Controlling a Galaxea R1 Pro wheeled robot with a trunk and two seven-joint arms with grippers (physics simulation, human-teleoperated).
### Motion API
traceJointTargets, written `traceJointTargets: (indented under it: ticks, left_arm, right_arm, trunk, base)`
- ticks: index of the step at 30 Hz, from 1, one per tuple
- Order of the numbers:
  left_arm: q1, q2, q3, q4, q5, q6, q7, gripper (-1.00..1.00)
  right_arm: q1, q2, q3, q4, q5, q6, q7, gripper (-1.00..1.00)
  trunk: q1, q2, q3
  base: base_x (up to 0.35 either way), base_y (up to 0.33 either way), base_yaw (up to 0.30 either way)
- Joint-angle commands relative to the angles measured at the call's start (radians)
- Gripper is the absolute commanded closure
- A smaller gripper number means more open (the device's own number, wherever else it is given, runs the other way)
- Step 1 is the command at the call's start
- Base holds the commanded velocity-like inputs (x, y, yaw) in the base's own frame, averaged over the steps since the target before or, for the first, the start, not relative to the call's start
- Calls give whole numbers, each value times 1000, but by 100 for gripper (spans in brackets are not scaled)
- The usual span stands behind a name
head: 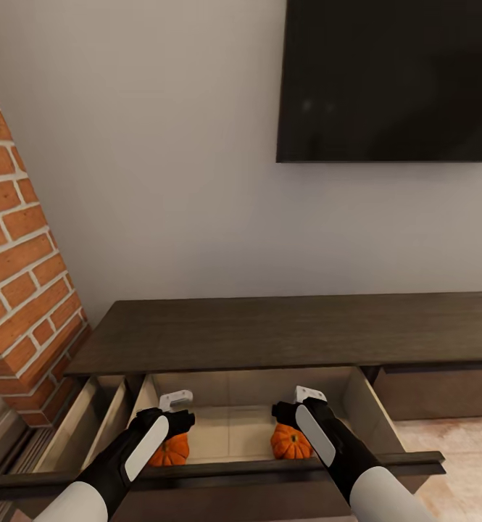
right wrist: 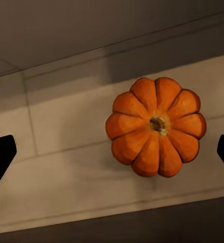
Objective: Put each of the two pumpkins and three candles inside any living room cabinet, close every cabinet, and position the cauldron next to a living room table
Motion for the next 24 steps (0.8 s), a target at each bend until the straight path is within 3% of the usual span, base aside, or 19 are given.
traceJointTargets:
  ticks: [1,15,24]
  left_arm:
    - [-1,1,-5,-2,11,1,10,-100]
    - [-1,3,-6,-2,12,1,9,-100]
    - [-1,3,-5,-2,12,1,10,-100]
  right_arm:
    - [-1,-1,3,-2,-11,1,-8,-100]
    - [-1,-1,2,-3,-10,0,-4,-100]
    - [-1,-1,2,-3,-13,0,-1,-100]
  trunk:
    - [-1,0,3]
    - [-7,3,57]
    - [-41,66,85]
  base:
    - [-10,0,0]
    - [-4,0,0]
    - [-131,0,0]
